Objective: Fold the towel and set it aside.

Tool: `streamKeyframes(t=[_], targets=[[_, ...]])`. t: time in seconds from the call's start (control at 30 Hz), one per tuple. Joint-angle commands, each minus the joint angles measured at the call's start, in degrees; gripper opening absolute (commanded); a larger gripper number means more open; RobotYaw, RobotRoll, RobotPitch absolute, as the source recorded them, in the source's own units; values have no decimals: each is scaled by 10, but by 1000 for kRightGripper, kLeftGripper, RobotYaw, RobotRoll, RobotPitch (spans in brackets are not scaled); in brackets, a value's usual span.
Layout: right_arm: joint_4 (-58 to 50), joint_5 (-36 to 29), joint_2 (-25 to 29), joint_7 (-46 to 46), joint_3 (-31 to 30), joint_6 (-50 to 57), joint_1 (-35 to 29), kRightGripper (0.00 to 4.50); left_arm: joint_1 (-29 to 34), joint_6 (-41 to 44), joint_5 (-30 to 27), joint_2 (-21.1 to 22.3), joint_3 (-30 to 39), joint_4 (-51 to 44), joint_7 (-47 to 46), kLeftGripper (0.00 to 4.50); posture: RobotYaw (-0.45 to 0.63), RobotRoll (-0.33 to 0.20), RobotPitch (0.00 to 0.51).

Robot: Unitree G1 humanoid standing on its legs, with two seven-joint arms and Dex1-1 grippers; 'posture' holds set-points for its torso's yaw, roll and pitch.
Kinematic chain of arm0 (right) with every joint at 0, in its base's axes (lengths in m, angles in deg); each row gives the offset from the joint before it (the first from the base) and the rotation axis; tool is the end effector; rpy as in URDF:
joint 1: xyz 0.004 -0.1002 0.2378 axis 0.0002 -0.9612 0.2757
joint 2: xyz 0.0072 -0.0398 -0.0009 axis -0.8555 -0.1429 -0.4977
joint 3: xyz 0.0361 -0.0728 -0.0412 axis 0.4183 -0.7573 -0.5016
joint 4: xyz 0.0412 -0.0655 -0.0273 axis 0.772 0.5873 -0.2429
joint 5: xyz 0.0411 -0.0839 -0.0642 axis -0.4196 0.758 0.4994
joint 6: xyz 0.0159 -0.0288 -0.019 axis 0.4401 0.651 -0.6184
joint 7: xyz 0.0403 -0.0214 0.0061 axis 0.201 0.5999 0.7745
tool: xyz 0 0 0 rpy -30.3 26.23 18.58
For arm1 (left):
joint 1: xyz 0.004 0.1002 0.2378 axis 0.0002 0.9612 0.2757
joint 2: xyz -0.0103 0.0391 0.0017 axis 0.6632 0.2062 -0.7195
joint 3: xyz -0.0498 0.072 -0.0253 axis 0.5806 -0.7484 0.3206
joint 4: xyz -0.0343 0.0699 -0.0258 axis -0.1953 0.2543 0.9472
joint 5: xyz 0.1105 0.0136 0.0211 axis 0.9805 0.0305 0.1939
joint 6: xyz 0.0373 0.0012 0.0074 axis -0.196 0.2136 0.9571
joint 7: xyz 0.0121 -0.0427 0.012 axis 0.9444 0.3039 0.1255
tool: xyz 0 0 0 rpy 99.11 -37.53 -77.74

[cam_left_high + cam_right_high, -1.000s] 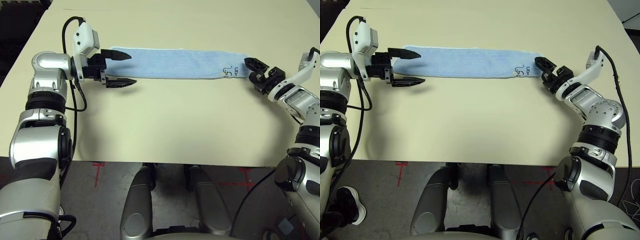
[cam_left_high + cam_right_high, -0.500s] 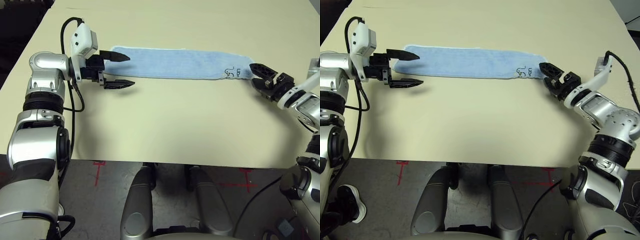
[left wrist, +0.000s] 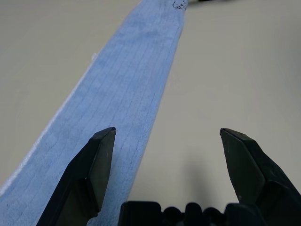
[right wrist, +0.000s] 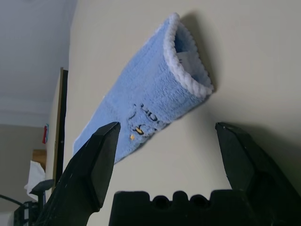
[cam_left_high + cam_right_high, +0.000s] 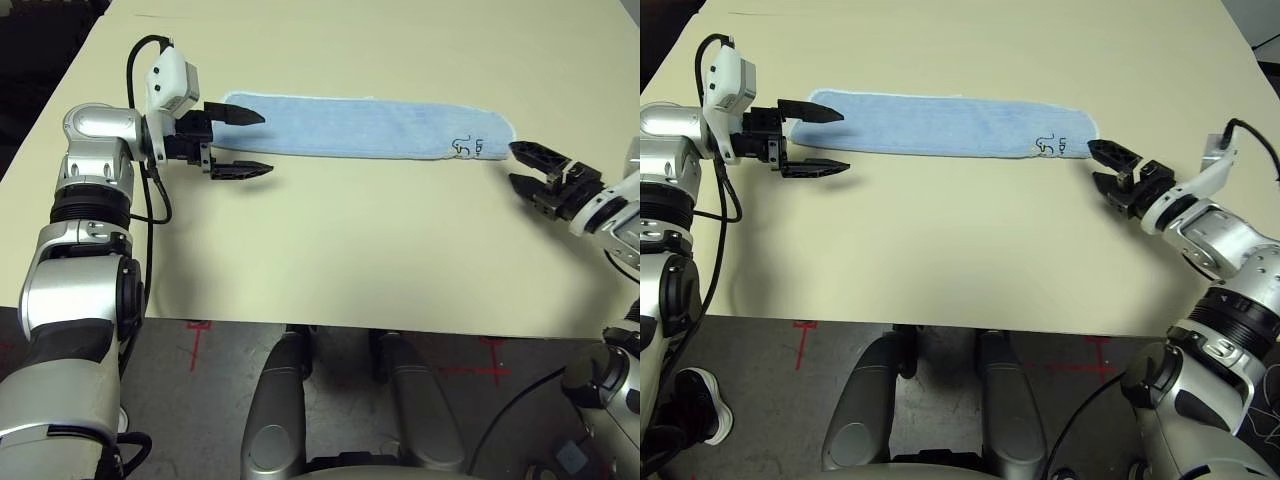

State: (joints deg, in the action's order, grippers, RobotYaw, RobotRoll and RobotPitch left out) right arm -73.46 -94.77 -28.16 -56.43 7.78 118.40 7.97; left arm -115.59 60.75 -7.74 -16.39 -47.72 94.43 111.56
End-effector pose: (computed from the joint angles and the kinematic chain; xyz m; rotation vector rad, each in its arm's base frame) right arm 0.2682 -0.2938 0.1917 1.0259 0.2068 0.3249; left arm 0.3449 0.2754 0.2769 0.6382 -0.0702 -1.2171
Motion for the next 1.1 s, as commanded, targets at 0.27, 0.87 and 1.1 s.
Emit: streamKeyframes(t=[0.27,0.87,1.1], targets=[[136,83,1,44,-73,-110,64,4472,5,8,-4,1,-5,-12,4,4500,65,0,336],[71,69,-6,11,-59,-97,35,40,6,9,-1,3,-9,-8,5,4500,46,0,334],[31,44,-1,-16,-43,-84,10,40,3,8,0,2,-12,-4,5,4500,40,0,330]])
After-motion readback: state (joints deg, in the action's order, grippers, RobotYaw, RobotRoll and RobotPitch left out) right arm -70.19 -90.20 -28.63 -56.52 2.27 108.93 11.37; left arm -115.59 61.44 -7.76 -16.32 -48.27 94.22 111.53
